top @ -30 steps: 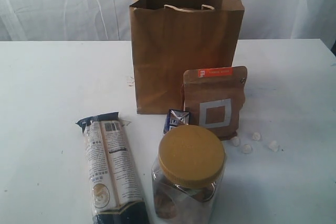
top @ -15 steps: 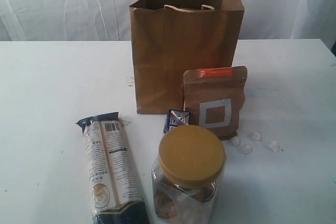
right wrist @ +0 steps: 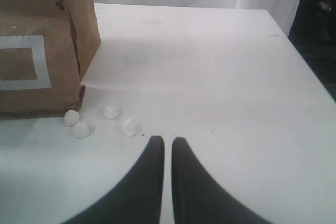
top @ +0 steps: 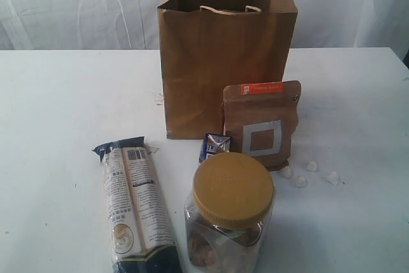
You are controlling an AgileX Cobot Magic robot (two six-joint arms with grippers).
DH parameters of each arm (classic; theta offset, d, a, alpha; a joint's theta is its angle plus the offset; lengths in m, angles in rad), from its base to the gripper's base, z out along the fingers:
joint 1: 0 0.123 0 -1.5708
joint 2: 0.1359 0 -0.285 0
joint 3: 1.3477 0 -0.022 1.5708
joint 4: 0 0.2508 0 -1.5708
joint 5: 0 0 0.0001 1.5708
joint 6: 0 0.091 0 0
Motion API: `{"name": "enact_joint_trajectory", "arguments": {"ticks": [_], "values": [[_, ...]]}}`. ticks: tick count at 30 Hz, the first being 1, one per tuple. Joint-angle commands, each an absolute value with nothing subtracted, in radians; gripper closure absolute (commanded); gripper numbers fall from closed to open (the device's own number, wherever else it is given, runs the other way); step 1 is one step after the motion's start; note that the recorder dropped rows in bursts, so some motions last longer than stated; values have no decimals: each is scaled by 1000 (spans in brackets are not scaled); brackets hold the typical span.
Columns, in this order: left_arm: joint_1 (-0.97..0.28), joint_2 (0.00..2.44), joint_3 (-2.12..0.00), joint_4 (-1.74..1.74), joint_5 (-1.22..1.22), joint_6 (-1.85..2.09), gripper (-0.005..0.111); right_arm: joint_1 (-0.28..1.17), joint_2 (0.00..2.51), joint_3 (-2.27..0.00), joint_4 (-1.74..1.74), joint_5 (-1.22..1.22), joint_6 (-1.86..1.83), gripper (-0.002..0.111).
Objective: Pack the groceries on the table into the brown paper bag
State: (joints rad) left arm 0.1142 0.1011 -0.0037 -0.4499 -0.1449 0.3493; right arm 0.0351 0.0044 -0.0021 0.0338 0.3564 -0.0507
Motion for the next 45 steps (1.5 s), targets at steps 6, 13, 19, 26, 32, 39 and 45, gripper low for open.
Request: {"name": "enact_joint_trajectory", "arguments": {"ticks": [6, 13, 19, 26, 32, 39, 45], "values": [[115, 94, 0, -471, -158, 368, 107, 39, 0, 0, -145, 62, -222, 102], [115, 94, 0, -471, -158, 368, 107, 39, 0, 0, -77, -355, 184, 102], [115, 94, 0, -471, -158, 368, 107, 39, 0, -39, -16, -848, 448, 102], [106, 94, 0, -471, -158, 368, 107, 39, 55, -389, -54, -684, 628, 102], [106, 94, 0, -471, -158, 368, 107, 39, 313, -672, -163, -681, 408, 102], [106, 94, 0, -471, -158, 368, 107, 39, 653, -838, -151, -395, 17, 102], [106, 94, 0, -471, -158, 368, 107, 39, 950, -781, -154, 83, -286, 102]]}}
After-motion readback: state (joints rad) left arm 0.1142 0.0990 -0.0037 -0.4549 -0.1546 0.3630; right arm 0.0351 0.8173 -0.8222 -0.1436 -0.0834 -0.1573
